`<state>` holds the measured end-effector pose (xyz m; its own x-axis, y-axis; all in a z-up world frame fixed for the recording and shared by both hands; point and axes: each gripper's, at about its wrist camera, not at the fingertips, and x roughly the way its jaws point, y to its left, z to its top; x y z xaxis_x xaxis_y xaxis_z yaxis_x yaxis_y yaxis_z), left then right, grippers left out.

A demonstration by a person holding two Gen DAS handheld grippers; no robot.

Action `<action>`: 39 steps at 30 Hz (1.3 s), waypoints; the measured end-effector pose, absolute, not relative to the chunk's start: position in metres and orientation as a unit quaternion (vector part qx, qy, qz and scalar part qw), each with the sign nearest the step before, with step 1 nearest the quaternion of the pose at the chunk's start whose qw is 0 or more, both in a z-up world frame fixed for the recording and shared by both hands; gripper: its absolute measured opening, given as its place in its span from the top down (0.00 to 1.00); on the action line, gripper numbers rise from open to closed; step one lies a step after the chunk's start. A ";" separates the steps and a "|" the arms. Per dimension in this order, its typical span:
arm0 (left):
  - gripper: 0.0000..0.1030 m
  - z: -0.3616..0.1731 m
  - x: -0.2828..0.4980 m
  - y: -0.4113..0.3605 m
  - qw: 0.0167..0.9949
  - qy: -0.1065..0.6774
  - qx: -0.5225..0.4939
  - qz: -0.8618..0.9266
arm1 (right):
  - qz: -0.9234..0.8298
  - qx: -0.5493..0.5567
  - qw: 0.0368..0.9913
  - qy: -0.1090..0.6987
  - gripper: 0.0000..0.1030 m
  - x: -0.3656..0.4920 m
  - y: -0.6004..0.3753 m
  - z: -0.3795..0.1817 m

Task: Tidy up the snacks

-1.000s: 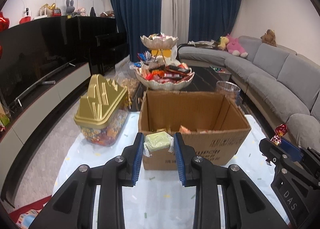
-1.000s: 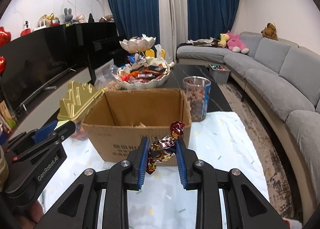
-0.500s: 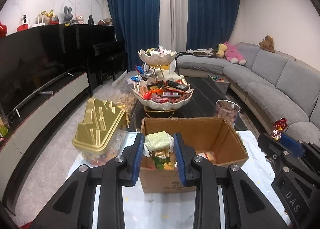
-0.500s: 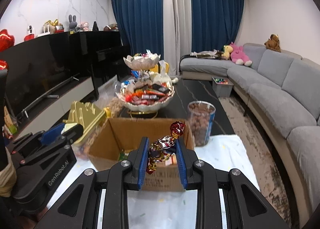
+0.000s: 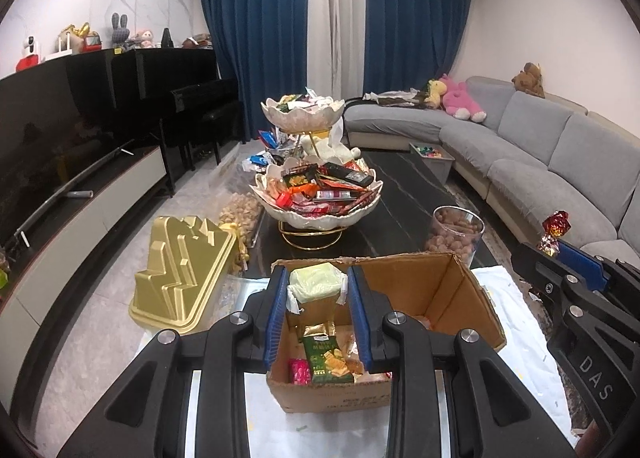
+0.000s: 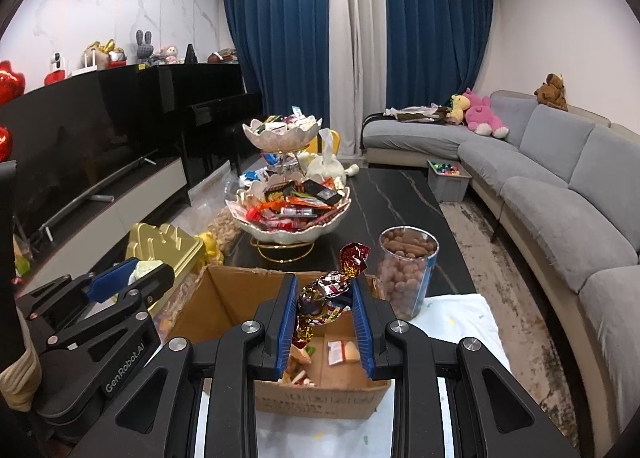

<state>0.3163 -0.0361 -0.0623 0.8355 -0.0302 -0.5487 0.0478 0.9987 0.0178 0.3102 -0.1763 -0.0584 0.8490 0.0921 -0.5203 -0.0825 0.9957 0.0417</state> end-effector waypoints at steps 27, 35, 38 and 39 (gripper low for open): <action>0.69 -0.124 0.375 -0.038 0.934 0.354 0.028 -0.035 | 0.070 -0.004 0.934 0.352 0.72 0.378 -0.165 -0.112; 0.46 -0.124 0.373 -0.034 0.934 0.356 0.024 -0.030 | 0.062 -0.004 0.932 0.357 0.55 0.379 -0.168 -0.112; 0.36 -0.119 0.370 -0.032 0.934 0.354 0.023 -0.024 | 0.052 0.000 0.936 0.349 0.34 0.375 -0.172 -0.107; 0.35 -0.117 0.368 -0.031 0.936 0.352 0.021 -0.023 | 0.050 0.001 0.937 0.346 0.34 0.374 -0.174 -0.105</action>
<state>0.3685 -0.0314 -0.1173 0.7514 -0.0275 -0.6593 0.0570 0.9981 0.0235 0.3738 -0.1738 -0.1048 0.7553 0.0938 -0.6486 -0.0918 0.9951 0.0370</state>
